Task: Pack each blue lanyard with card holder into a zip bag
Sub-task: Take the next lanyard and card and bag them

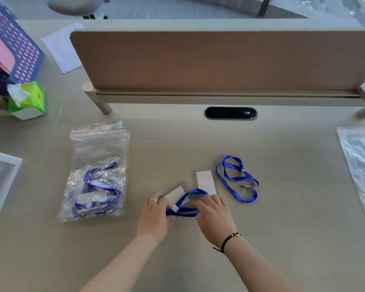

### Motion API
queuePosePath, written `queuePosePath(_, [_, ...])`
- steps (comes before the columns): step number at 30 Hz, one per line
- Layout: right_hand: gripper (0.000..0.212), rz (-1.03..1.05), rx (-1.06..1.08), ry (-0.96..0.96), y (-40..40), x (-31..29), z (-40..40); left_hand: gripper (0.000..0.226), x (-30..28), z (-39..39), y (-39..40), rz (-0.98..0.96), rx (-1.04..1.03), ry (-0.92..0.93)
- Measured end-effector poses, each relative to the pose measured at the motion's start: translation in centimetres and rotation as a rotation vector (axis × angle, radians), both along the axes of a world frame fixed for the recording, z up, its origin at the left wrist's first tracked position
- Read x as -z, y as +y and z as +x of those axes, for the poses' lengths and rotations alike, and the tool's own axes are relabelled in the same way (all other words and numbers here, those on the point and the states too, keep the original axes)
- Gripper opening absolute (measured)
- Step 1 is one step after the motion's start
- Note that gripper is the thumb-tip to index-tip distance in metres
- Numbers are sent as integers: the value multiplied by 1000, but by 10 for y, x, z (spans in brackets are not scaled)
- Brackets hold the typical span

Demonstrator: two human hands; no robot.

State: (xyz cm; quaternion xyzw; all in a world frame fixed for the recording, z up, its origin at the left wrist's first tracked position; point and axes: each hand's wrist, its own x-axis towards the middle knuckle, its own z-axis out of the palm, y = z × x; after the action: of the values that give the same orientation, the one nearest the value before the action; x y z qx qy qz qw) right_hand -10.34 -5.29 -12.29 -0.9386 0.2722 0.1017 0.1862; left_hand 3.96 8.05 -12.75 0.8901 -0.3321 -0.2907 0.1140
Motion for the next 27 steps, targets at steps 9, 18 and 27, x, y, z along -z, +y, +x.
queuePosePath(9, [22,153,107,-73,-8,-6,-6,17,6,-11,10,-89,-9,-61])
queuePosePath(18, [18,115,232,40,-23,8,-7,17,4,-7,22,-141,-77,81])
queuePosePath(27, [11,966,1021,-355,-40,-21,-20,22,1,0,32,-222,-419,341])
